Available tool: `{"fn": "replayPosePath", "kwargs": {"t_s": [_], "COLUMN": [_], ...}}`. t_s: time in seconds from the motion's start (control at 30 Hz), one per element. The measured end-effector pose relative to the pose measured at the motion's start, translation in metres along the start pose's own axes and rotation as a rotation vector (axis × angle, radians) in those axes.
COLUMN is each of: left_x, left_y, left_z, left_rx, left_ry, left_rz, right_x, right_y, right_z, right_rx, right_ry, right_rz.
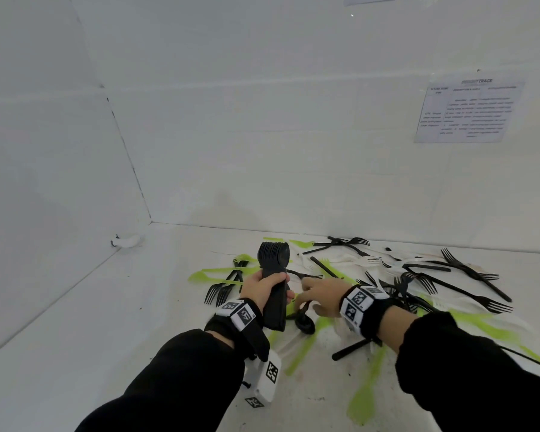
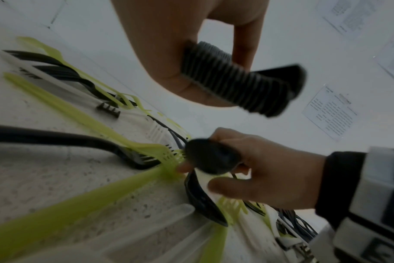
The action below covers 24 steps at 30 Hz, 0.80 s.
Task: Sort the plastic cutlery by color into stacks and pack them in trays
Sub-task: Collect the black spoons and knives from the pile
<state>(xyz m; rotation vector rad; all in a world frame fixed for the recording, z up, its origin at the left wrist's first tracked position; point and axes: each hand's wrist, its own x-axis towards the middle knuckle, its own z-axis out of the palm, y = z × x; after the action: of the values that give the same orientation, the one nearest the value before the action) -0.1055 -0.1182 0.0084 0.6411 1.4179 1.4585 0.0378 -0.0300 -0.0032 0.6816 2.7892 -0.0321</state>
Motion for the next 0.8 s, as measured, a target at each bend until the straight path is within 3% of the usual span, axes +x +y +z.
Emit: {"fn": "replayPosePath", "kwargs": {"t_s": [0.23,0.33,0.43,0.53,0.6,0.8], "left_x": [0.003,0.002,0.001,0.001,0.002,-0.001], "left_y": [0.001,0.0,0.0,-0.001,-0.003,-0.015], "left_z": [0.012,0.015,0.02,0.027,0.032,0.049], "left_rx": [-0.069,-0.104,-0.149,-0.154,-0.145,-0.147], "left_ry": [-0.035,-0.036,-0.034,-0.025,-0.028,-0.067], "left_rz": [-0.007,0.017,0.027,0.036,0.045,0.055], "right_x": [0.015,0.006,-0.008,-0.022,-0.031,-0.056], "right_y": [-0.002,0.016,0.031,0.038,0.037,0.029], "right_z": [0.006,0.006,-0.002,-0.012,-0.017,-0.022], "right_rx": [0.1,0.427,0.743,1.012,1.232,1.511], "right_ry": [-0.011,0.251,0.565,0.691,0.689,0.584], "right_rz": [0.028,0.138,0.343,0.524,0.522,0.365]}}
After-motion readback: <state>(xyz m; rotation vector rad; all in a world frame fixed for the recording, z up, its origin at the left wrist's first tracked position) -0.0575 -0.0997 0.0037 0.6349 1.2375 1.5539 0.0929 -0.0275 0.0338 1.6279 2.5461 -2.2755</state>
